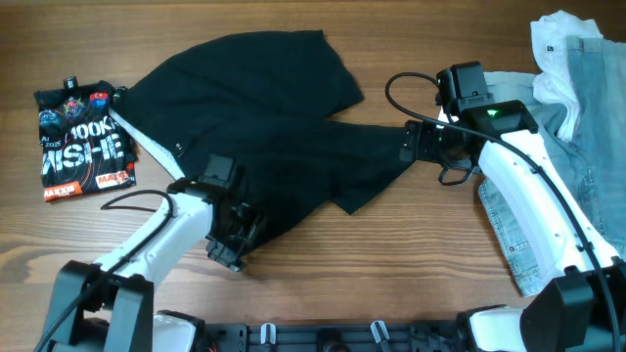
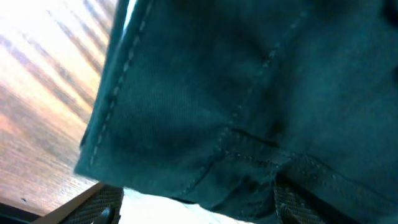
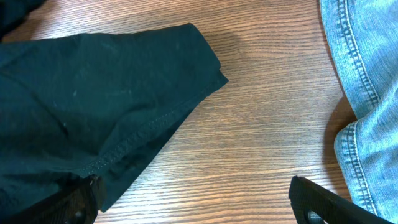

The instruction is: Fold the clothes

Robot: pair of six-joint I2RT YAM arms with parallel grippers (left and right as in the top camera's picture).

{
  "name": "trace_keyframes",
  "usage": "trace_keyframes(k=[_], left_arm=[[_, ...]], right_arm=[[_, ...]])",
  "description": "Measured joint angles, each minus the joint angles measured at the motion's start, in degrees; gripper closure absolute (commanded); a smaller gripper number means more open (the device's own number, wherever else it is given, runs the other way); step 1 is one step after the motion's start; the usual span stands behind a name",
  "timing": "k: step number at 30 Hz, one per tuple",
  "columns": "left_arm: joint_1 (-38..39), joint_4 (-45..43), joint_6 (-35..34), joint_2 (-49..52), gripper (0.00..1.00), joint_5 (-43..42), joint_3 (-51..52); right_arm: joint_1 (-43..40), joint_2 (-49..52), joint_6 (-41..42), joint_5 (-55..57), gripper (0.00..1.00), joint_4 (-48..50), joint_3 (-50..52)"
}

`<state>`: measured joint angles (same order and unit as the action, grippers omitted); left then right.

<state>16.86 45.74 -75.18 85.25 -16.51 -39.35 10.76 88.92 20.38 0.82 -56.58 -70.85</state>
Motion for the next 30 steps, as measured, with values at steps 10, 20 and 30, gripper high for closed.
trace_keyframes(k=[10,20,30], left_arm=[[4.4,-1.4,-10.1,0.0,0.46,7.9,0.0],[5.9,-0.6,-14.7,-0.2,0.96,12.3,0.6],[-10.9,17.0,1.7,-13.0,0.96,27.5,0.2]], right_arm=[[0.0,0.0,-0.3,0.0,0.0,0.0,0.0],[0.0,0.0,-0.3,0.1,0.04,-1.6,0.0],[0.1,0.0,-0.3,-19.2,0.1,-2.8,4.7]])
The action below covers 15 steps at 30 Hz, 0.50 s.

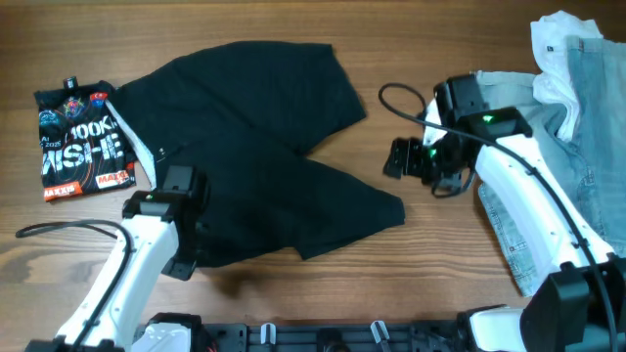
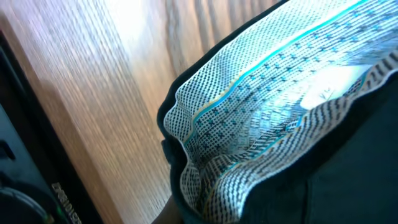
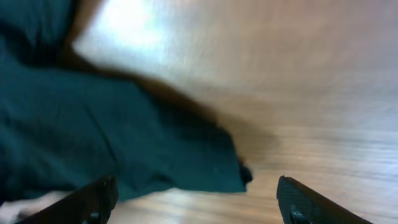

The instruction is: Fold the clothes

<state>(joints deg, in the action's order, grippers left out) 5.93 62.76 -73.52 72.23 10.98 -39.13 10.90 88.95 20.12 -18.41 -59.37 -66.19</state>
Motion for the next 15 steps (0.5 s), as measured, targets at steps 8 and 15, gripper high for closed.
trace_keyframes(k=[8,15], left_arm=[[-0.1,-0.8,2.2,-1.1,0.96,1.2,0.0],[-0.1,-0.8,2.4,-1.1,0.96,1.2,0.0]], right_arm=[[4.2,0.1,4.0,-6.7,0.06,-0.1,13.5],[4.2,0.1,12.5,-7.3,0.1,16.1,20.0]])
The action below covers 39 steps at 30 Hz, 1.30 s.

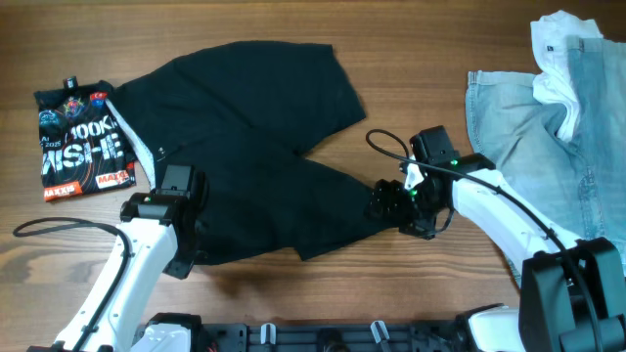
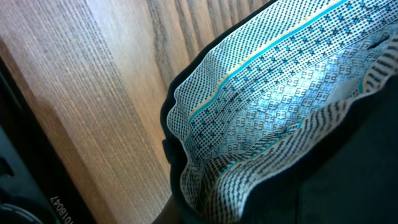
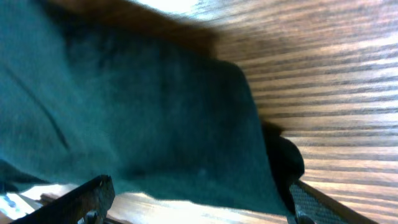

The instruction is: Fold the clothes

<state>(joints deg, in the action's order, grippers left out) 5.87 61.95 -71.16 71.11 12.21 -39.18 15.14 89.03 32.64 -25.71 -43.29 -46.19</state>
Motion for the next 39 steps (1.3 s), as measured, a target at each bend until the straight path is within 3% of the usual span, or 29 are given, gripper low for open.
trace_keyframes(k=[3,5,8,9,10,14,18,22,26,32,39], left_arm=[[0.0,0.0,0.0,0.0,0.96,0.0,0.0],[0.0,0.0,0.0,0.0,0.96,0.0,0.0],[0.0,0.0,0.2,0.0,0.96,0.0,0.0],[0.0,0.0,0.5,0.0,0.96,0.0,0.0],[0.0,-0.1,0.8,0.0,0.96,0.0,0.0],[0.0,-1.4,3.6,0.0,0.96,0.5,0.0],[0.0,-3.3,11.3,0.0,0.96,1.5,-3.7],[0.0,-3.3,26.2,0.2,0.96,1.7,-21.7],[0.0,2.3,35.5,0.2,0.96,2.1,-43.6],[0.1,8.7,41.7,-0.9,0.96,-1.4,-68.0],[0.5,7.1,43.1,-6.9,0.96,-5.5,-74.3]], right_arm=[[0.0,0.0,3.3,0.0,0.15,2.1,2.6],[0.0,0.0,4.8,0.0,0.36,2.6,3.9],[0.0,0.0,6.8,1.4,0.75,4.2,4.3],[0.0,0.0,7.4,1.8,0.93,5.5,4.3],[0.0,0.0,7.8,2.3,0.96,7.3,4.4],[0.0,0.0,8.2,2.9,0.96,13.9,4.5],[-0.1,-0.2,5.1,3.9,0.96,12.2,0.1],[-1.9,-5.8,-1.0,7.9,0.96,5.6,-15.8],[-2.1,-12.3,-8.4,15.7,0.96,-6.4,-34.2],[-1.7,-15.4,-12.6,21.6,0.96,-16.2,-51.7],[-1.2,-20.8,-16.2,26.1,0.96,-16.6,-66.9]])
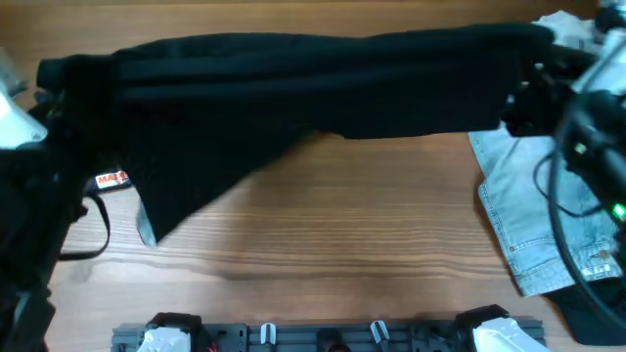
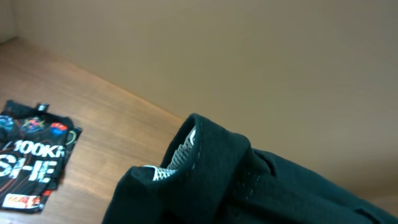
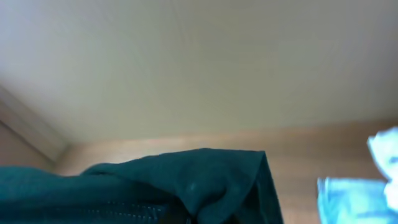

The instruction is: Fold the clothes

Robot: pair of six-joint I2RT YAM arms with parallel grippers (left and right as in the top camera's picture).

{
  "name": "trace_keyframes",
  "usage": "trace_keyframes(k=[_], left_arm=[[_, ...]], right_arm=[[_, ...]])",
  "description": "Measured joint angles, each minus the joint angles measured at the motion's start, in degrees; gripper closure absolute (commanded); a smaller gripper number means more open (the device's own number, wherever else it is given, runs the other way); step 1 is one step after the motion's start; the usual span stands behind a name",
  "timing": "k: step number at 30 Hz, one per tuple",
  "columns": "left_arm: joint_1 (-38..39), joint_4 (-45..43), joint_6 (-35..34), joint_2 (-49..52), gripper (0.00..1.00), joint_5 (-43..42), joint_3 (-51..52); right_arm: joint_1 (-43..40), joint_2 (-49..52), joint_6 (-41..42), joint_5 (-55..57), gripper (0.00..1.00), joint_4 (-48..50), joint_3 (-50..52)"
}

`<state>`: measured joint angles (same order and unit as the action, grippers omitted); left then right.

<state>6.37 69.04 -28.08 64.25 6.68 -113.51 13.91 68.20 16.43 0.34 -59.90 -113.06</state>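
Note:
The black shorts (image 1: 313,73) hang high above the table, stretched in a long band from left to right, with one part drooping at the lower left. My left gripper (image 1: 61,80) holds the left end and my right gripper (image 1: 528,83) the right end. In the left wrist view the bunched waistband (image 2: 205,162), with its patterned lining showing, covers the fingers. In the right wrist view a corner of the dark cloth (image 3: 205,180) covers the fingers too. Both grippers are shut on the cloth.
A folded printed T-shirt (image 2: 28,165) lies on the table at the left, mostly hidden under the shorts in the overhead view. Light blue jeans (image 1: 528,230) and a white garment (image 1: 565,22) lie at the right. The wooden table (image 1: 342,244) is bare below the shorts.
The shorts lay flat on the table with my grippers at the waistband and at a leg hem. Now both arms are raised, and the shorts hang stretched between them, well above the table.
First the shorts lay rumpled with my left gripper at their lower edge and the right one by a leg end. Then they lay further left, with the left gripper at the waistband. The right gripper then reached the leg hem. Now both hold them aloft.

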Motion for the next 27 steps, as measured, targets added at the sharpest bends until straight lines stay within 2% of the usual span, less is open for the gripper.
trace_keyframes(k=[4,6,11,16,17,19,22,25,27], left_arm=[[0.0,0.4,0.0,1.9,0.96,-1.0,-0.3],[0.0,0.8,0.0,5.9,0.96,-0.9,-0.4],[0.0,-2.1,1.1,20.3,0.96,1.5,-0.3],[-0.1,-22.3,8.2,37.6,0.96,3.4,-0.2],[-0.1,-30.3,9.6,40.8,0.96,3.4,-0.1],[-0.1,-41.7,11.1,43.6,0.96,2.8,0.3],[-0.1,-50.9,11.5,43.3,0.96,1.3,-2.7],[-0.1,-49.8,11.2,42.4,0.96,-1.2,-11.0],[-0.1,-42.0,11.1,40.2,0.96,-3.2,-13.5]], right_arm=[[0.2,0.7,-1.6,1.9,0.96,0.0,-0.6],[0.2,3.6,-2.2,3.3,0.96,-0.2,-0.6],[-0.2,17.0,-3.1,7.0,0.96,1.5,-0.6],[-4.3,33.6,-3.4,4.8,0.96,21.6,-0.3],[-5.4,35.5,-3.5,3.8,0.96,26.3,0.0],[-7.1,36.5,-3.7,1.9,0.96,37.1,0.5],[-9.3,35.6,-3.7,-1.0,0.96,45.6,-1.7],[-11.5,33.9,-3.7,-3.7,0.96,42.7,-7.0],[-12.2,31.9,-3.7,-4.0,0.96,35.2,-8.4]])
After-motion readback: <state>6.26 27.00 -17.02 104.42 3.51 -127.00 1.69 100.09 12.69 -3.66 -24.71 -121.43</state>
